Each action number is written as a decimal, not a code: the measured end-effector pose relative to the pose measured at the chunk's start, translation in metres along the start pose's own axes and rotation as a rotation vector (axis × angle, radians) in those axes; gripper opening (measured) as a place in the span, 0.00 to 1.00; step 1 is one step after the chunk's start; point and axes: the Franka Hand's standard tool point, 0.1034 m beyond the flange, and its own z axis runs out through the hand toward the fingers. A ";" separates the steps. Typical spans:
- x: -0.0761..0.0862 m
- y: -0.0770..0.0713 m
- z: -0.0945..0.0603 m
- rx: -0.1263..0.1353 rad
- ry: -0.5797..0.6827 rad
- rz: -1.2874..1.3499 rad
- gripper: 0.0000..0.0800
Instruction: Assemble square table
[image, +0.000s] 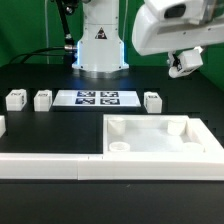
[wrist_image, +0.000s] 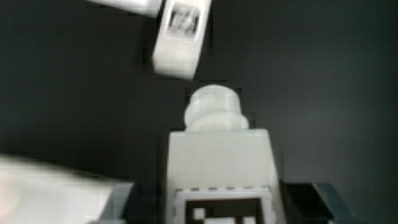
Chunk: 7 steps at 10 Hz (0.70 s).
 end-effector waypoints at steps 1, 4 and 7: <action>0.011 0.006 -0.016 -0.007 0.077 -0.021 0.36; 0.015 0.009 -0.012 -0.039 0.274 -0.017 0.36; 0.047 0.046 -0.032 -0.026 0.464 -0.112 0.36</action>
Offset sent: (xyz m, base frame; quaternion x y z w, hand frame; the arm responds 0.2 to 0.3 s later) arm 0.0000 0.0000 0.0000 0.0000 0.1296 0.0000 0.9916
